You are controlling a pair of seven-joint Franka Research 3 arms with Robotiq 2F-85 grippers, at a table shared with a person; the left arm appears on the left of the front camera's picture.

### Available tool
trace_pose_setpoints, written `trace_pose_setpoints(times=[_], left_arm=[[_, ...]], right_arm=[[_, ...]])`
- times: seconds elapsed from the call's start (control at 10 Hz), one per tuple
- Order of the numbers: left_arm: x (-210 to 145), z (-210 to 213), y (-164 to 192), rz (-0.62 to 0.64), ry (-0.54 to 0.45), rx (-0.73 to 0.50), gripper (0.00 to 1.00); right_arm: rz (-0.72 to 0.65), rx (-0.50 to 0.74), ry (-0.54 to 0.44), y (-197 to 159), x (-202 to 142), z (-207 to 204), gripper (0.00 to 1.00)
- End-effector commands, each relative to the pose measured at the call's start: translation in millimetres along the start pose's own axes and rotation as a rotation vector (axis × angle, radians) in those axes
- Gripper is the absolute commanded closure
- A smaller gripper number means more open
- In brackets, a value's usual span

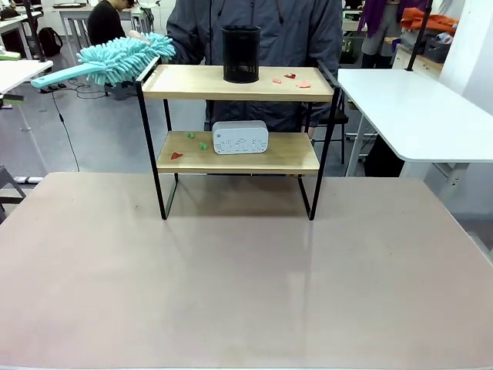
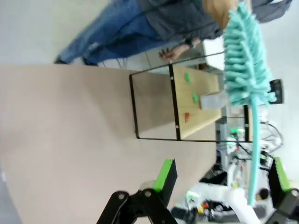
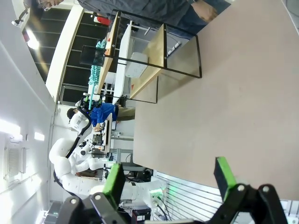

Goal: Clean the shelf.
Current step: Pick up the Duster from the human.

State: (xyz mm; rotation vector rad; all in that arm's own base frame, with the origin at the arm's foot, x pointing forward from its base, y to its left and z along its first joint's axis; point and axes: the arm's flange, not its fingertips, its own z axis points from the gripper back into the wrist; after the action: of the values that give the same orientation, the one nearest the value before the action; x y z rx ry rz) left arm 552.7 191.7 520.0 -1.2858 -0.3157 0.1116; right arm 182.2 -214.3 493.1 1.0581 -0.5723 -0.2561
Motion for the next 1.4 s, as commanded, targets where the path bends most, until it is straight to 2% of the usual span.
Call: trace_pose_setpoints(times=[0.0, 0.3, 0.5, 1.3], left_arm=[[19, -15, -2, 0.063, 0.109, -0.111, 0.0], [6, -52, -23, 0.064, 0.254, -0.303, 0.0], [-12, -69, -27, 0.066, 0.314, -0.314, 0.0], [-40, -103, -18, 0.05, 0.39, -0.239, 0.0]], right_arm=[[0.028, 0.018, -0.01, 2, 2, 1, 0.0], [0.028, 0.018, -0.01, 2, 2, 1, 0.0], [0.028, 0.018, -0.01, 2, 2, 1, 0.0], [0.028, 0.018, -0.01, 2, 2, 1, 0.0]])
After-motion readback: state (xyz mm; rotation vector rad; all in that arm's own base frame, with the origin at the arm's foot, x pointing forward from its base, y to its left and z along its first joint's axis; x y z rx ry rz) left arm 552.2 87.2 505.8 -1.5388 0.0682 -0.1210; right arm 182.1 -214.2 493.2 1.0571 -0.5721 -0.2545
